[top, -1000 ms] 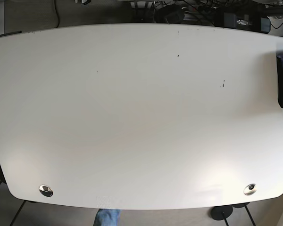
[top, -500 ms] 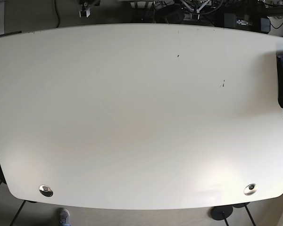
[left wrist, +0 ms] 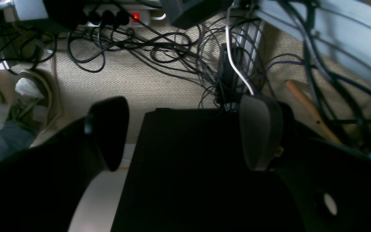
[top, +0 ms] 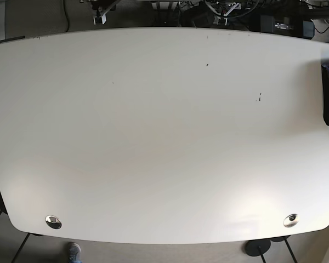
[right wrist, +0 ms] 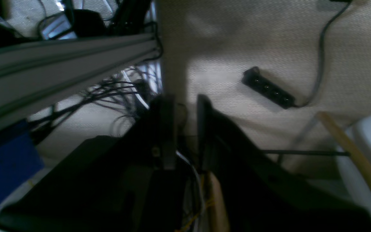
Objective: Fold the T-shirt properly
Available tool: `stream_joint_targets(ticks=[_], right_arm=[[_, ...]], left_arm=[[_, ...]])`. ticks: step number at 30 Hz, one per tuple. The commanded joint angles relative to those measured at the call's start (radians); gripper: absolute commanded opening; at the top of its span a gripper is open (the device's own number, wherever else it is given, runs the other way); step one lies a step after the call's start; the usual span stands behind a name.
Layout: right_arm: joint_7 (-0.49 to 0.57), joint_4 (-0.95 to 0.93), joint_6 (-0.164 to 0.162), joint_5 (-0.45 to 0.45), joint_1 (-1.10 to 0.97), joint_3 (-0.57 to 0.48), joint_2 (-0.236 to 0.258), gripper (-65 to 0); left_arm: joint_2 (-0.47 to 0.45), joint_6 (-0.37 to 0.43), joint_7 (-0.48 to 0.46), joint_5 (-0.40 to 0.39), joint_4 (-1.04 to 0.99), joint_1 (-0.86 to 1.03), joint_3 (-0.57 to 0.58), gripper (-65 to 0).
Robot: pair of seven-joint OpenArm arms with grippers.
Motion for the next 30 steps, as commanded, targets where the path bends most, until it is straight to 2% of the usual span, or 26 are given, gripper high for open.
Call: stream_joint_targets(ticks=[1, 3, 4, 6, 14, 16, 17, 18, 24, 30], right_arm=[[0.008, -0.001, -0.073, 0.005, -0.006, 0.002, 0.007, -54.9], [0.008, -0.003, -0.16, 0.003, -0.006, 0.002, 0.007, -54.9], [0.008, -0.003, -0.186, 0.005, -0.006, 0.002, 0.007, -54.9], [0.008, -0.001, -0.203, 0.005, -0.006, 0.002, 0.007, -54.9], [0.013, 0.023, -0.202, 0.005, -0.01, -0.003, 0.007, -55.5], [0.013, 0.023, -0.157, 0.006, -0.012, -0.001, 0.006, -55.5], [0.013, 0.022, -0.099, 0.003, -0.012, -0.001, -0.014, -55.5], [0.01, 0.022, -0.081, 0.002, -0.012, 0.002, -0.029, -55.5], [0.008, 0.022, -0.081, -0.003, -0.006, 0.0, -0.063, -55.0], [0.008, 0.02, -0.081, 0.006, 0.026, 0.0, -0.071, -55.0]], left_arm=[[-0.007, 0.003, -0.008, 0.002, 0.002, -0.034, 0.001, -15.1], [-0.008, 0.003, -0.008, 0.002, 0.008, -0.056, 0.001, -15.1], [-0.007, 0.003, -0.008, 0.002, 0.009, -0.056, 0.001, -15.1], [-0.001, 0.003, -0.008, 0.002, 0.002, -0.051, 0.001, -15.1], [0.015, 0.003, -0.008, 0.001, 0.0, 0.006, 0.001, -15.1], [0.016, 0.003, -0.008, -0.001, 0.011, 0.0, 0.001, -15.1], [0.019, 0.003, -0.008, -0.001, 0.009, -0.027, 0.001, -15.1], [0.019, 0.003, -0.008, -0.001, 0.002, -0.048, 0.001, -15.1], [0.022, 0.003, -0.008, -0.001, 0.002, -0.116, 0.001, -15.1], [0.018, 0.003, -0.008, -0.001, 0.005, -0.126, 0.001, -15.1]])
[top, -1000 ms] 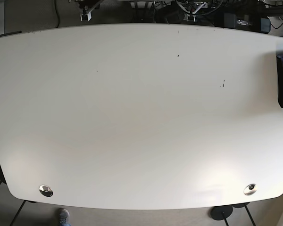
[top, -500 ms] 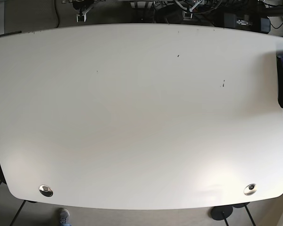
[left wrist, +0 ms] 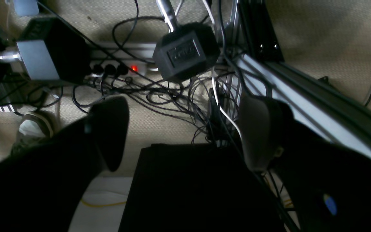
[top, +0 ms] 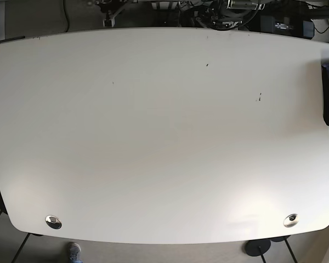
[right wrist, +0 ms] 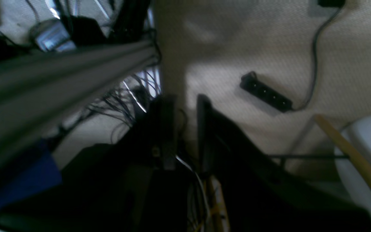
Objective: Fold the T-shirt properly
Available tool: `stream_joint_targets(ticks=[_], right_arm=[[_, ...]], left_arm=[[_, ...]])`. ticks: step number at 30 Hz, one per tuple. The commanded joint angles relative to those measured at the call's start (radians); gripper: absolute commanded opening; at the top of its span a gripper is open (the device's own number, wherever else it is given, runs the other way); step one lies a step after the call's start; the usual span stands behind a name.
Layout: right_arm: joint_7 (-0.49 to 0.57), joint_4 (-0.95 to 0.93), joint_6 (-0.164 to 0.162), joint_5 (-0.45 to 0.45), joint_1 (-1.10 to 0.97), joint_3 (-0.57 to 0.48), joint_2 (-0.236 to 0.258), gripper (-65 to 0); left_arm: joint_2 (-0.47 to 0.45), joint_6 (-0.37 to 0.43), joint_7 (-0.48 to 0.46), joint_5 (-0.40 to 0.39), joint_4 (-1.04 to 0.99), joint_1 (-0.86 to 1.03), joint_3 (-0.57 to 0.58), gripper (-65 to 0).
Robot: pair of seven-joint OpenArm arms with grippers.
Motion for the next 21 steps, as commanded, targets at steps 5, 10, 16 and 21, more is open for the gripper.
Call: stream_joint_targets(ticks=[5, 10, 16, 21], right_arm=[[0.012, 0.004, 0.007, 0.011, -0.001, 0.0, 0.004, -55.0], [0.012, 0.004, 0.007, 0.011, -0.001, 0.0, 0.004, -55.0], [0.012, 0.004, 0.007, 0.011, 0.021, 0.003, 0.004, -55.0], [0.012, 0.004, 0.009, 0.008, 0.033, 0.003, -0.001, -55.0]], left_arm=[[-0.003, 0.003, -0.005, 0.001, -0.001, 0.01, -0.001, -15.1], [0.0, 0.003, -0.005, 0.001, -0.001, 0.018, 0.001, -15.1], [0.0, 0.003, -0.005, 0.001, -0.001, 0.015, 0.001, -15.1], [0.0, 0.003, -0.005, 0.001, -0.001, 0.017, 0.001, -15.1]])
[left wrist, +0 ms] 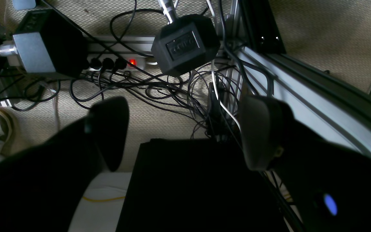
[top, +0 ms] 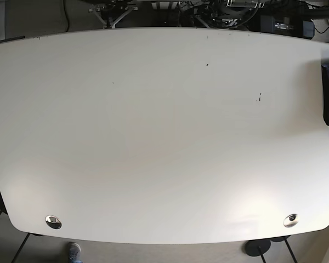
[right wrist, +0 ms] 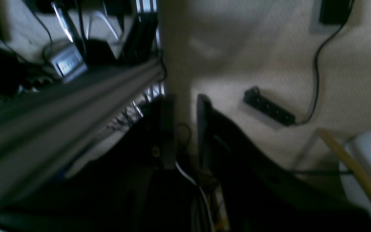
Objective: Fold the T-shirt properly
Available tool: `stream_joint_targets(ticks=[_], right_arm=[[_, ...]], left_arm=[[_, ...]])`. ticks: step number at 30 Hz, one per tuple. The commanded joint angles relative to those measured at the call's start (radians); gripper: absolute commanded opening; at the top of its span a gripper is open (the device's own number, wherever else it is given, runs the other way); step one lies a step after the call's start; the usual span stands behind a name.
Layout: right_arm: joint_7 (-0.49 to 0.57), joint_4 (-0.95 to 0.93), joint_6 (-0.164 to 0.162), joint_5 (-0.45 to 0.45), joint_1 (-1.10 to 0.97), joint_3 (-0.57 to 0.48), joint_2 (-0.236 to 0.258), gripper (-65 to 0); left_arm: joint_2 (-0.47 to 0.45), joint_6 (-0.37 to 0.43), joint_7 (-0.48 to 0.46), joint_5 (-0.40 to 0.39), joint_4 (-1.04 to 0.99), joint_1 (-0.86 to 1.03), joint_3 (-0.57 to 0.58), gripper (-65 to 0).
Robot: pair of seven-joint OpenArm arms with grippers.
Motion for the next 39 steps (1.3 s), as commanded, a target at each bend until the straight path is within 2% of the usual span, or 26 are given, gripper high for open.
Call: stream_joint_targets(ticks=[1, 6, 8, 11, 19, 39], right_arm=[[0.01, 0.003, 0.006, 0.003, -0.003, 0.004, 0.009, -55.0], [0.01, 0.003, 0.006, -0.003, 0.03, 0.001, 0.0, -55.0], [0.01, 0.003, 0.006, -0.006, 0.036, 0.003, -0.031, -55.0], [0.01, 0.003, 0.006, -0.006, 0.035, 0.0, -0.044, -55.0], [0.01, 0.003, 0.006, -0.006, 0.033, 0.003, -0.024, -55.0], [0.01, 0.003, 0.006, -0.005, 0.036, 0.003, -0.026, -55.0]], left_arm=[[-0.001, 0.003, -0.006, 0.001, 0.0, -0.001, 0.001, -15.1], [-0.001, 0.003, -0.006, 0.001, 0.0, -0.001, 0.001, -15.1], [-0.001, 0.003, -0.006, 0.001, 0.0, -0.001, 0.001, -15.1], [-0.003, 0.003, -0.006, 0.001, 0.0, -0.001, 0.001, -15.1], [-0.003, 0.003, -0.006, 0.001, 0.0, -0.001, 0.001, -15.1], [-0.001, 0.003, -0.006, 0.001, 0.0, -0.001, 0.001, -15.1]])
